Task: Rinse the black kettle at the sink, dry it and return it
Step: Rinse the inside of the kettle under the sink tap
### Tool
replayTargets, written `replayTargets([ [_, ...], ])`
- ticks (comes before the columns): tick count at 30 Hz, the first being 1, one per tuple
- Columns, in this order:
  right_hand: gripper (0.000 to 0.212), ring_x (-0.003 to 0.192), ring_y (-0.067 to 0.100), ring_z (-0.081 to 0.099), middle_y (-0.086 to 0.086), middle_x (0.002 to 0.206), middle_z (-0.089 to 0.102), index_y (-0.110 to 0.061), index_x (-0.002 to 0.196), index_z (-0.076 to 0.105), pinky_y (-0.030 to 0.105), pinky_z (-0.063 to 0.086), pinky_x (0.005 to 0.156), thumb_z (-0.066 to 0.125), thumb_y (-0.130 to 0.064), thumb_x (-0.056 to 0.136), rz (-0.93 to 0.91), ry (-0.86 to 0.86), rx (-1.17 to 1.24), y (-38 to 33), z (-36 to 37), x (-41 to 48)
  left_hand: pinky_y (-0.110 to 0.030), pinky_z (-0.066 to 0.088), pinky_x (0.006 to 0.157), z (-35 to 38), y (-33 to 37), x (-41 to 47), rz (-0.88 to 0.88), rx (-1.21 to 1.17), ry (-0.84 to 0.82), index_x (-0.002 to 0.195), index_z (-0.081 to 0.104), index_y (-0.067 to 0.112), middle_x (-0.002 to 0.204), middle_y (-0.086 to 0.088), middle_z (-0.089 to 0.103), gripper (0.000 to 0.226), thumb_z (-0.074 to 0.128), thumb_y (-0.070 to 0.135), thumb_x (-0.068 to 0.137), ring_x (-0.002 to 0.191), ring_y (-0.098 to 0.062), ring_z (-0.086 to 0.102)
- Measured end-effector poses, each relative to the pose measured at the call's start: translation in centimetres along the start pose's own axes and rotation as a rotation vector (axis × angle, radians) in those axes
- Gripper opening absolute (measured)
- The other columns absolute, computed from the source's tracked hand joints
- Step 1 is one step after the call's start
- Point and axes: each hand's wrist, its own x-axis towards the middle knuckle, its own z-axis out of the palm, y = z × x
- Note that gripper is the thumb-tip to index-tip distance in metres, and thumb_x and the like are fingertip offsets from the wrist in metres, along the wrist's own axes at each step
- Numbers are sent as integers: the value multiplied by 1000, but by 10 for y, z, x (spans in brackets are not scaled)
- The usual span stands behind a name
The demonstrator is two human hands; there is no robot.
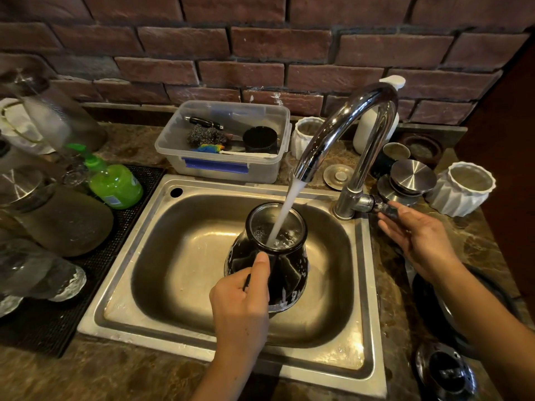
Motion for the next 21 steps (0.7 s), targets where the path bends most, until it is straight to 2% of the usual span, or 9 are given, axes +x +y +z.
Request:
replayTargets([
  [4, 40, 123, 24, 64, 18, 143, 56, -4, 143, 51, 33, 55, 95, 44, -16, 106, -5, 3, 14, 1, 0, 0, -6, 38, 48, -2, -1, -2, 0, 18, -2, 34, 48, 26, 34, 12, 42, 68, 55, 16, 101, 40, -3, 48],
  [8, 39, 123, 24, 64, 18, 140, 59, -5, 142, 52, 32, 53, 98, 44, -16, 106, -3, 3, 23, 1, 0, -1, -8, 38, 47, -5, -4, -3, -6, 37, 3, 35, 46, 25, 34, 9, 41, 65, 58, 16, 99, 39, -5, 46],
  [13, 40, 124, 25, 63, 18, 139, 59, -3, 145, 49, 32, 55, 94, 42, -16, 107, -9, 0, 23, 0, 4, -4, -8, 37, 48, -7, -6, -4, -25, 39, 0, 36, 45, 25, 34, 9, 38, 60, 55, 29, 94, 39, -7, 43],
  [17, 40, 124, 25, 62, 15, 134, 60, -4, 145, 48, 30, 56, 90, 41, -16, 107, -6, -3, 22, -1, 7, -7, -6, 39, 48, -6, -2, -7, -59, 43, -14, 33, 51, 26, 32, 11, 43, 69, 54, 11, 100, 40, -1, 49],
  [21, 40, 124, 25, 62, 12, 130, 62, -3, 144, 49, 31, 57, 90, 41, -15, 107, -6, 1, 30, -1, 7, -7, -5, 39, 48, -6, -1, -7, -63, 45, -19, 32, 52, 27, 32, 12, 44, 68, 54, 12, 99, 41, -1, 51],
])
